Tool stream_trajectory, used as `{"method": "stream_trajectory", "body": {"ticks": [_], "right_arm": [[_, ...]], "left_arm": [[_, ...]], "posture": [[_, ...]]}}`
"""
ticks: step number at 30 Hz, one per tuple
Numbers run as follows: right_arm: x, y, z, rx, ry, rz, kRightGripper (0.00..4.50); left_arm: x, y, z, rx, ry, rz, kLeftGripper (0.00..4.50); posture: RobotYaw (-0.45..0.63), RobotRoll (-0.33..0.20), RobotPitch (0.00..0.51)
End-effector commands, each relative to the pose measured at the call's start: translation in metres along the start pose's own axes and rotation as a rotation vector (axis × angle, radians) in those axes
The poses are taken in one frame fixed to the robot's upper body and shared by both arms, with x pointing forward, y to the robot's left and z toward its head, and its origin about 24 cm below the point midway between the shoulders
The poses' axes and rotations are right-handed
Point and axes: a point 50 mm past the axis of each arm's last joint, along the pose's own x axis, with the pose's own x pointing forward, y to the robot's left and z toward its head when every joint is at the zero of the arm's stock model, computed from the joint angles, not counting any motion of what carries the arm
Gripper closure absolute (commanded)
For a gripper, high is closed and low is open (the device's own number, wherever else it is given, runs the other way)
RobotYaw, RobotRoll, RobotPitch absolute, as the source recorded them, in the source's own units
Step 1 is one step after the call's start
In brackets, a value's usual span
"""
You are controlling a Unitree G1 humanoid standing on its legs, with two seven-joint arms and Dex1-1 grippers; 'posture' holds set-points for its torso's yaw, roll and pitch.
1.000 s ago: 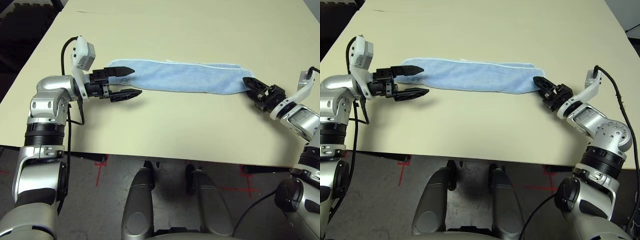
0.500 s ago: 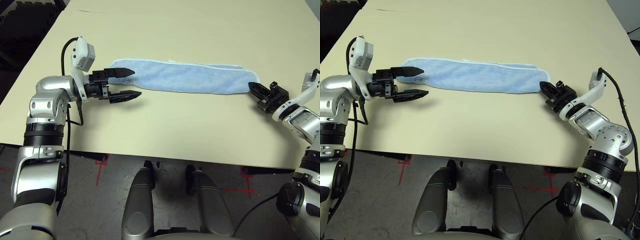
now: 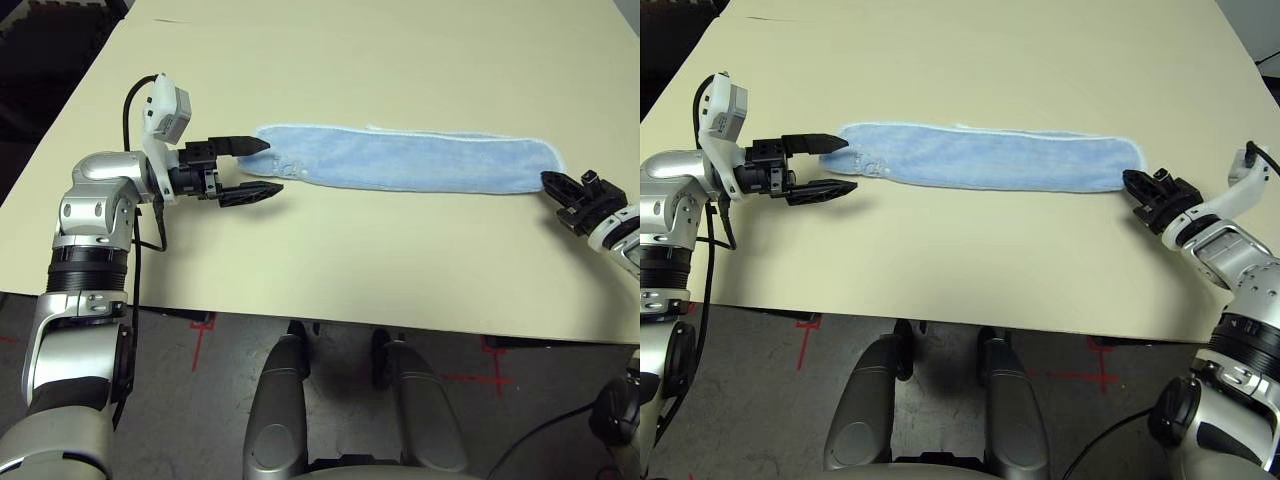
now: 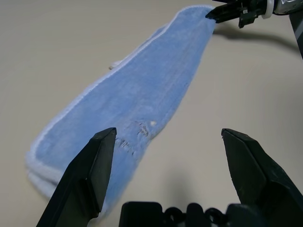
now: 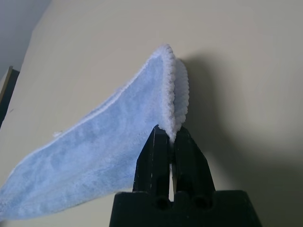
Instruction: Fold the towel and set it aside.
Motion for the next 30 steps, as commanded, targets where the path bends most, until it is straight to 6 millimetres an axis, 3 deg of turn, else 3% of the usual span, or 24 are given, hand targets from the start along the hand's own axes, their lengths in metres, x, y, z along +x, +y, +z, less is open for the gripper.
{"method": "stream_trajectory", "body": {"ticks": [1,14,21,30], "right_arm": [[-0.011,-0.013,0.009,0.001,-0.036,-0.045,4.45],[0.000,0.000,0.018,-0.044,-0.054,0.031,4.45],[-0.001,0.030,0.020,-0.041,0.035,0.280,4.45],[0.016,0.065,-0.003,-0.175,0.201,0.437,4.45]], "left_arm": [[0.002,0.002,-0.004,0.038,0.009,0.008,0.00],[0.004,0.008,-0.011,0.141,0.046,0.015,0.00],[0.007,0.012,-0.008,0.142,0.039,0.005,0.00],[0.010,0.013,-0.007,0.135,0.042,-0.014,0.00]], "posture": [[-0.01,0.000,0.290],[-0.02,0.000,0.288],[-0.01,0.000,0.286],[-0.01,0.000,0.284]]}}
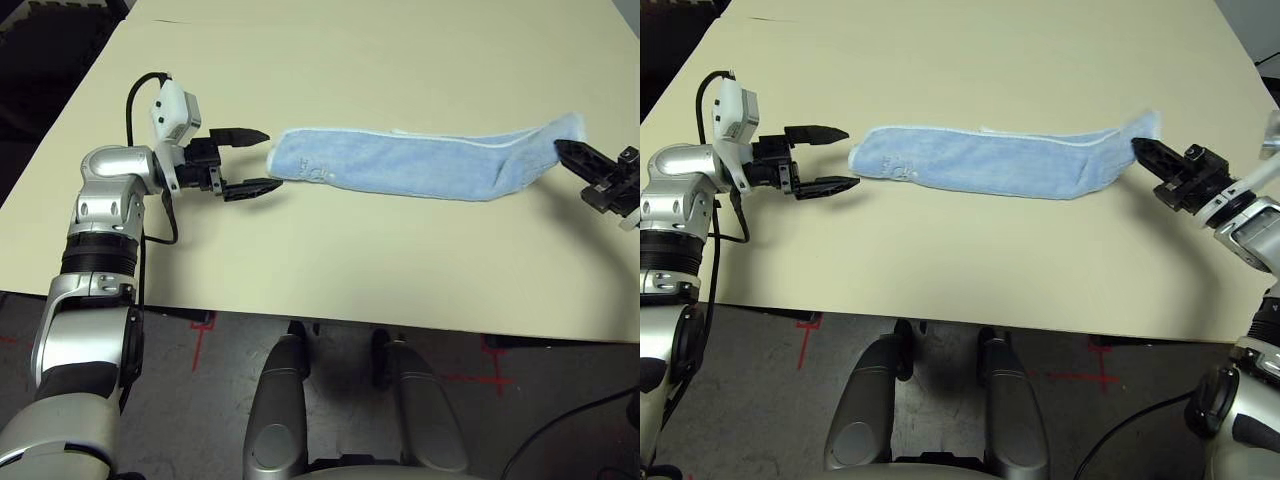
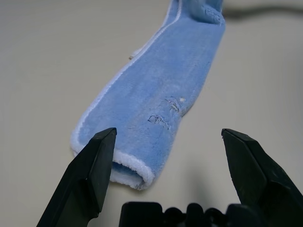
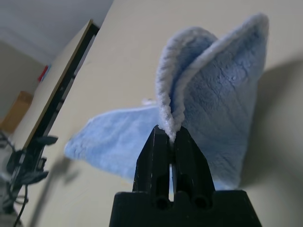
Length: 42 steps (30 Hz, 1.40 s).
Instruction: Fold the towel and set it aside.
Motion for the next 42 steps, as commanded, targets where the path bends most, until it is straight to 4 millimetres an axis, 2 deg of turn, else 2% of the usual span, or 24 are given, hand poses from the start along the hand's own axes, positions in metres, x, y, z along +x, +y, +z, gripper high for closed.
{"method": "stream_trajectory", "body": {"ticks": [1,8,14,21,39,42], "right_arm": [[0.014,0.011,-0.007,-0.045,0.055,0.043,4.45],[0.046,0.026,-0.030,-0.119,0.139,0.065,4.45],[0.062,0.035,-0.047,-0.143,0.186,0.064,4.45],[0.075,0.044,-0.056,-0.162,0.218,0.064,4.45],[0.075,0.053,-0.067,-0.216,0.335,0.077,4.45],[0.074,0.053,-0.067,-0.289,0.376,0.062,3.65]], "left_arm": [[0.004,0.000,0.001,0.005,0.011,-0.024,0.00],[0.004,0.000,0.000,0.001,0.013,-0.024,0.00],[0.002,0.001,0.001,0.001,0.014,-0.019,0.00],[0.001,0.000,0.001,0.000,0.017,-0.017,0.00],[0.003,-0.001,0.001,-0.001,0.019,-0.030,0.00],[0.004,-0.001,0.002,-0.001,0.017,-0.033,0.00]], "posture": [[0.00,0.000,0.284],[0.01,0.000,0.283],[0.02,0.000,0.283],[0.02,0.000,0.283],[0.02,0.000,0.278],[0.02,0.000,0.275]]}}
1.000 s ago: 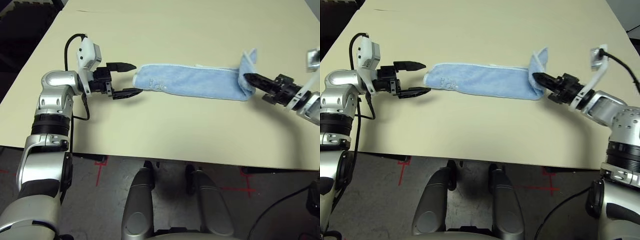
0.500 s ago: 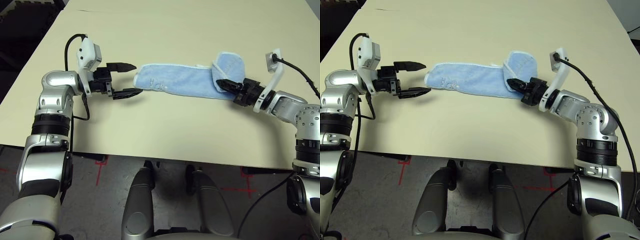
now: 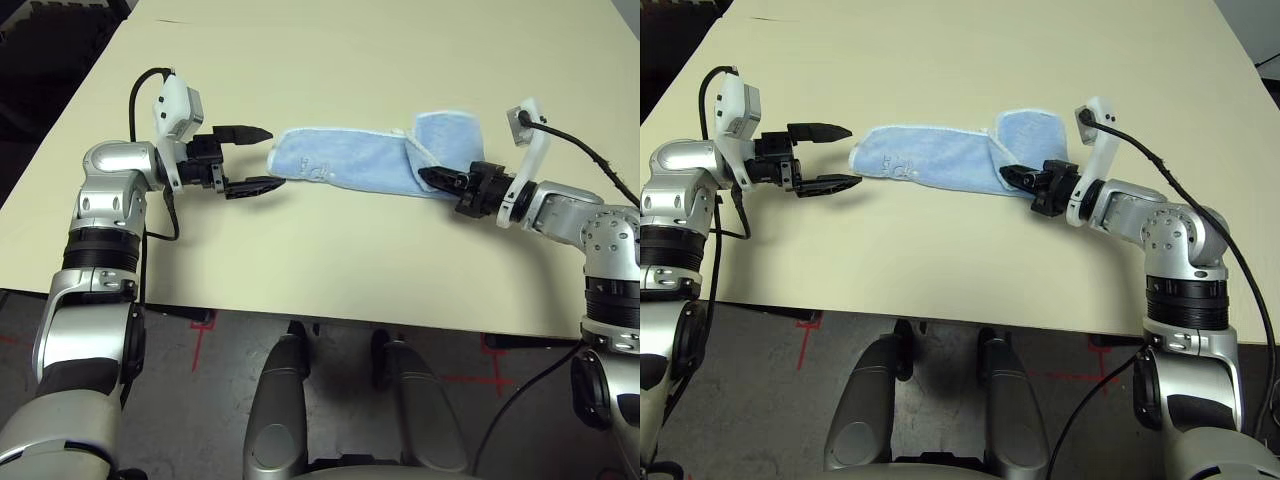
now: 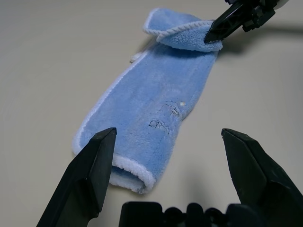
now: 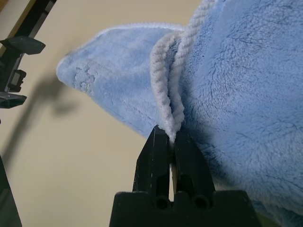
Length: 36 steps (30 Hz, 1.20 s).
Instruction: Fold the towel and set it aside.
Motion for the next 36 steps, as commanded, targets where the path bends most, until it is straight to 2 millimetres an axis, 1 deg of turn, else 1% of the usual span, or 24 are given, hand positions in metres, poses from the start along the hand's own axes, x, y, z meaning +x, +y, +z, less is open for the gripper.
{"method": "stream_trajectory", "body": {"ticks": [1,2,4,6,8,9,10,14,15,17,19,21,23,26,32,36], "right_arm": [[-0.003,0.001,-0.002,-0.093,0.065,-0.020,3.36],[-0.006,0.002,0.001,-0.125,0.067,-0.002,2.92],[-0.012,0.003,0.004,-0.178,0.072,0.032,2.25],[-0.021,0.004,0.009,-0.243,0.081,0.073,1.44],[-0.033,0.011,0.015,-0.338,0.091,0.175,0.73],[-0.038,0.017,0.019,-0.367,0.085,0.242,0.33],[-0.042,0.020,0.021,-0.385,0.082,0.288,0.03],[-0.049,0.022,0.044,-0.432,-0.003,0.334,0.03],[-0.047,0.017,0.051,-0.470,-0.063,0.306,0.03],[-0.042,0.011,0.059,-0.522,-0.137,0.266,0.03],[-0.034,-0.002,0.063,-0.660,-0.221,0.245,0.03],[-0.027,-0.020,0.062,-0.804,-0.246,0.224,0.41],[-0.023,-0.037,0.055,-0.895,-0.198,0.233,0.97],[-0.017,-0.051,0.049,-0.906,-0.144,0.269,2.15],[-0.012,-0.062,0.049,-0.870,-0.100,0.296,4.42],[-0.008,-0.063,0.048,-0.854,-0.074,0.306,4.47]], "left_arm": [[0.002,-0.003,-0.002,0.001,0.021,-0.028,0.00],[0.002,-0.003,-0.002,0.001,0.022,-0.028,0.00],[0.002,-0.003,-0.002,0.001,0.023,-0.028,0.00],[0.001,-0.003,-0.002,0.000,0.025,-0.029,0.00],[0.001,-0.003,-0.002,-0.002,0.028,-0.031,0.00],[0.001,-0.003,-0.002,-0.003,0.029,-0.032,0.00],[0.001,-0.003,-0.003,-0.004,0.029,-0.033,0.00],[0.004,-0.003,-0.002,-0.005,0.026,-0.038,0.00],[0.005,-0.003,-0.002,-0.005,0.022,-0.038,0.00],[0.006,-0.003,-0.002,-0.004,0.018,-0.038,0.00],[0.008,-0.004,-0.002,-0.005,0.007,-0.038,0.00],[0.010,-0.006,-0.002,-0.011,-0.004,-0.038,0.00],[0.011,-0.007,-0.001,-0.016,-0.010,-0.040,0.00],[0.011,-0.009,0.000,-0.021,-0.013,-0.036,0.00],[0.010,-0.007,0.005,-0.024,-0.039,0.001,0.00],[0.010,-0.005,0.006,-0.019,-0.048,0.009,0.00]], "posture": [[0.02,0.000,0.275],[0.02,0.000,0.273],[0.02,0.000,0.273],[0.01,0.000,0.271],[0.01,0.000,0.270],[0.01,0.000,0.269],[0.00,0.000,0.269],[0.00,0.000,0.269],[0.00,0.000,0.269],[0.00,0.000,0.268],[0.00,0.000,0.269],[0.02,0.000,0.270],[0.04,0.000,0.271],[0.06,0.000,0.274],[0.09,0.000,0.279],[0.09,0.000,0.277]]}}
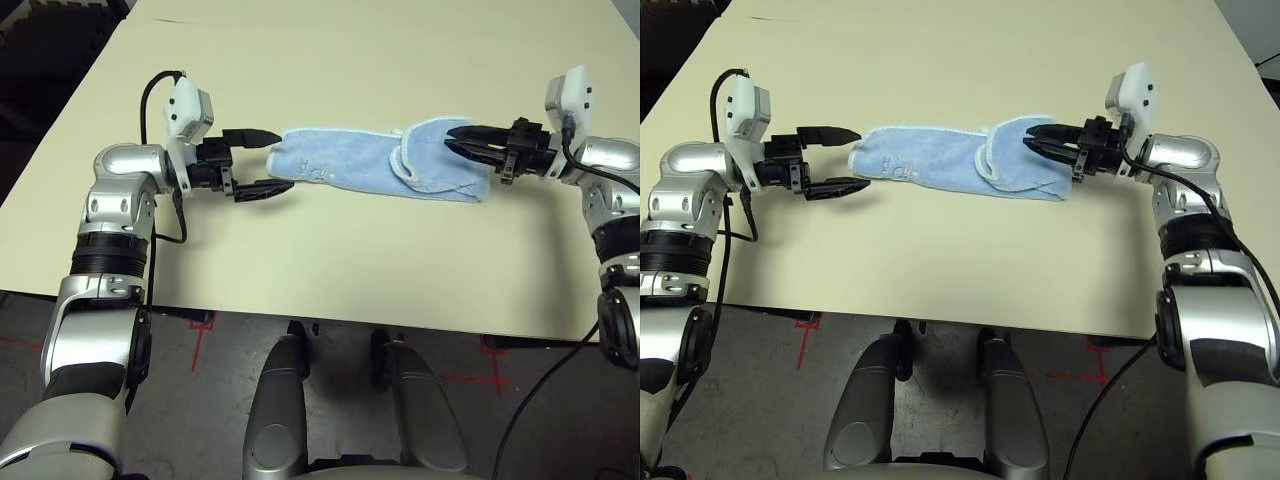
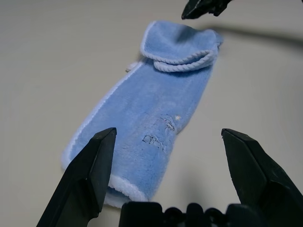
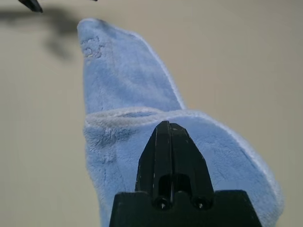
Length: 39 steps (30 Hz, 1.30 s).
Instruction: Fold the towel and set it aside.
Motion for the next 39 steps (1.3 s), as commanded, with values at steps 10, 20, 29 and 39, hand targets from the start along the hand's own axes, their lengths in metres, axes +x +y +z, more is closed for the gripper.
{"method": "stream_trajectory", "body": {"ticks": [10,20,29,39], "right_arm": [[0.031,0.025,-0.032,0.083,0.026,0.067,4.47],[0.025,0.056,-0.082,0.219,0.130,-0.004,4.47],[0.018,0.016,-0.033,0.183,-0.076,-0.102,4.47],[0.026,-0.014,-0.012,0.290,-0.087,-0.347,4.47]], "left_arm": [[0.008,0.000,0.005,0.012,-0.018,-0.022,0.00],[0.004,-0.002,0.005,0.008,-0.001,-0.026,0.00],[0.005,-0.001,0.005,0.007,-0.005,-0.021,0.00],[0.011,-0.002,0.003,0.001,-0.020,-0.032,0.00]], "posture": [[0.11,0.000,0.282],[0.12,0.000,0.283],[0.10,0.000,0.284],[0.08,0.000,0.281]]}}
